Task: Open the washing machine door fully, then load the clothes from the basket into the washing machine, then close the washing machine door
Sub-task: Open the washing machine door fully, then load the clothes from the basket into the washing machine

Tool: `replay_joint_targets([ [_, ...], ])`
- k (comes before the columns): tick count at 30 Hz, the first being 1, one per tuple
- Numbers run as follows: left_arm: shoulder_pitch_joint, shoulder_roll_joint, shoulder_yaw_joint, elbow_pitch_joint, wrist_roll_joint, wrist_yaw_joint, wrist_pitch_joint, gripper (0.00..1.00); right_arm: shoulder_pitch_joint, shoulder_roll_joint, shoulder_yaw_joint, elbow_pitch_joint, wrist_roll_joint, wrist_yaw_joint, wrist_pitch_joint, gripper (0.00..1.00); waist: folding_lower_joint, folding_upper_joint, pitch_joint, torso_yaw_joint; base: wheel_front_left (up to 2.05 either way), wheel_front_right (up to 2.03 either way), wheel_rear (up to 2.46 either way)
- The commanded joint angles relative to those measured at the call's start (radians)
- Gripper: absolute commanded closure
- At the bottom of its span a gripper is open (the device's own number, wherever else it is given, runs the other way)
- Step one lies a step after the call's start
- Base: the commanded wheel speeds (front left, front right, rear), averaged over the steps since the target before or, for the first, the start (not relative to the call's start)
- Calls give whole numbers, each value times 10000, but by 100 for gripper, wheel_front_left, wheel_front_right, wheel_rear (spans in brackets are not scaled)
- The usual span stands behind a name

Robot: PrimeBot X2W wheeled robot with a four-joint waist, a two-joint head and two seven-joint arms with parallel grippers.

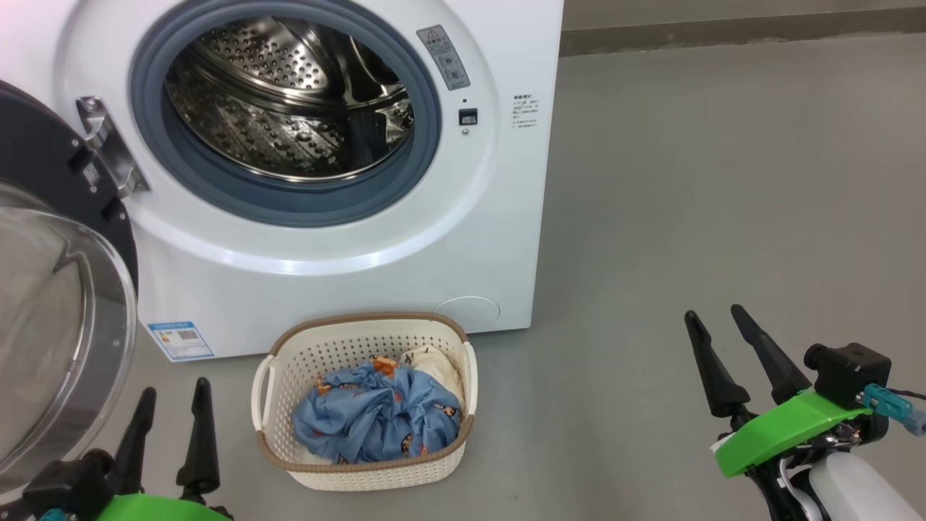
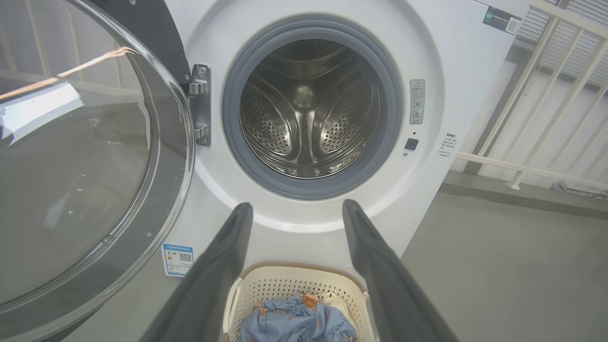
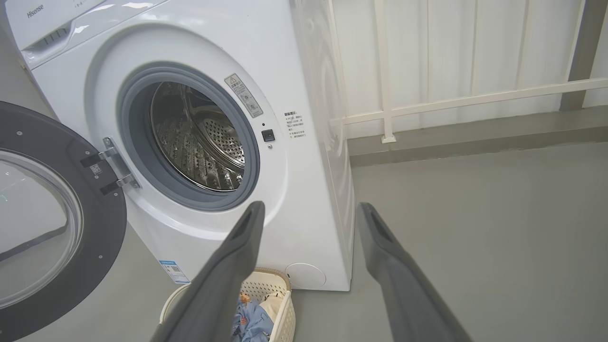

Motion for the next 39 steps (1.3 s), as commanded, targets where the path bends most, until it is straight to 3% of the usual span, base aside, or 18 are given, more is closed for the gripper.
replay_joint_targets([
  [1,-222,216,458,-307,138,-48,-91,0,-173,-169,106,-259,-172,46,-122,0,0,0,21,4,0,0,0],
  [20,-303,11,733,-207,444,-395,-91,0,-161,-76,-82,-159,-252,46,-122,0,0,0,89,93,0,0,0],
  [39,-342,15,727,-47,663,-383,-91,0,-164,-42,-79,-126,-249,46,-122,0,0,0,93,152,7,-7,0],
])
